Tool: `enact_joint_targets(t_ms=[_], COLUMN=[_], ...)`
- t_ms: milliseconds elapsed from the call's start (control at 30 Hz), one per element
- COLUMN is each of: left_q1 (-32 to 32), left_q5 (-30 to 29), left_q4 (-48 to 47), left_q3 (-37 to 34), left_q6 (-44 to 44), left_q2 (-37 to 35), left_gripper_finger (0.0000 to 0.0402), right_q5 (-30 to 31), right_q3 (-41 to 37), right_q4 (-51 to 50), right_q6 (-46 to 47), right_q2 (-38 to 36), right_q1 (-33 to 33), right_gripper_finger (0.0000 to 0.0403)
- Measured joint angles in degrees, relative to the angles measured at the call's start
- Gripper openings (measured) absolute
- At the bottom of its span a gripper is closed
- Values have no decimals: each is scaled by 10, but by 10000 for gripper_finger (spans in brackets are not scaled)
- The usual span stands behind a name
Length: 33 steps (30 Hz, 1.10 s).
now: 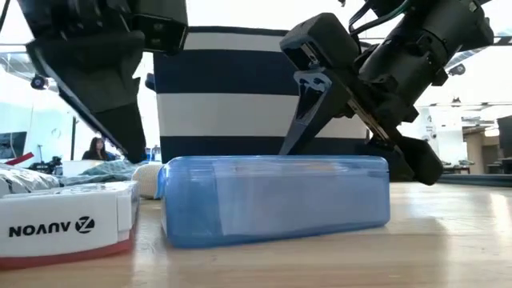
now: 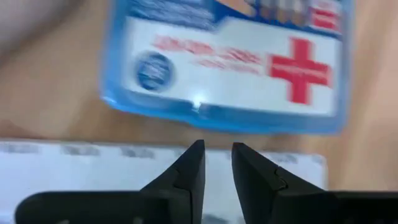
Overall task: Pick & place medical supplies in basket/bin
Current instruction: Put the blue first aid kit into the blue bin
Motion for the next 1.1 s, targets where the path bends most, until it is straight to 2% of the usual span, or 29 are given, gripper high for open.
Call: enact_joint_targets(t_ms=[67, 300, 600, 833, 1100], left_q1=[-2, 7, 13, 12, 12], left_q5=[19, 14, 45, 59, 64], left_q4=[27, 47, 122, 122, 123], left_q3=[-7, -9, -8, -5, -7], left_q6=[0, 2, 16, 15, 14], left_q2=[5, 27, 72, 91, 92], left_gripper_finger=[62, 61, 61, 61, 61], right_q5=[1, -4, -52, -132, -139], right_q3=[0, -1, -3, -8, -3], right_q4=[0, 7, 11, 89, 102], right_q6=[-9, -28, -19, -20, -42], right_q2=[0, 0, 0, 40, 45], right_q1=[-1, -2, -8, -27, -27], right_gripper_finger=[298, 299, 299, 300, 300])
